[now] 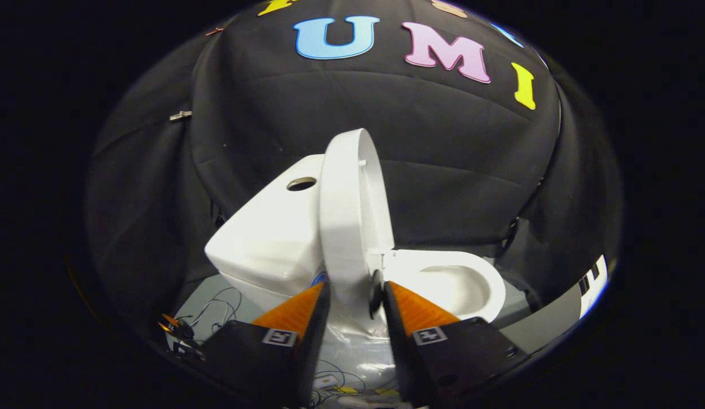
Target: Open the toilet lid.
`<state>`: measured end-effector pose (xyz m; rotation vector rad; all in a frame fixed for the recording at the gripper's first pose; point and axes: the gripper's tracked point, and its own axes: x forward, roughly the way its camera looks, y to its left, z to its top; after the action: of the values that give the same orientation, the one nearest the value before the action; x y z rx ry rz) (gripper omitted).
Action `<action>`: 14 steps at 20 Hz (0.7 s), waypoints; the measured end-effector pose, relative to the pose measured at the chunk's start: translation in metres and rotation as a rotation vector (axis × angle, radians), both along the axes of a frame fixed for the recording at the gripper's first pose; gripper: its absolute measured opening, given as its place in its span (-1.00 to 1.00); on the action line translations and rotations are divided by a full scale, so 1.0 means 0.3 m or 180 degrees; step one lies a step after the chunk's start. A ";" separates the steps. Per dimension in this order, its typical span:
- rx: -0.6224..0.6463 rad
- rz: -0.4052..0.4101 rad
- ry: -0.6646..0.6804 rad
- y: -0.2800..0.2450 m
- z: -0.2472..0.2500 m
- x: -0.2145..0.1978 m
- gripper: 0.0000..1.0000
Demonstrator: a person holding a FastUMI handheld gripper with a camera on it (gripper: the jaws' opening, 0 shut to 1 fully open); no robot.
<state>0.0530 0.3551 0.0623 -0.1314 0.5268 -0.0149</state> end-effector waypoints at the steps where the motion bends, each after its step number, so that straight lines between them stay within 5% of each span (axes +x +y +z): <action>1: -0.0027 0.0066 0.0012 0.013 -0.006 -0.006 0.70; 2: -0.0073 0.0092 -0.0031 0.013 0.020 -0.021 1.00; 14: 0.0208 0.0526 -0.0339 0.038 0.229 -0.147 1.00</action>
<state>0.0089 0.3664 0.1311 -0.1094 0.4083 0.1556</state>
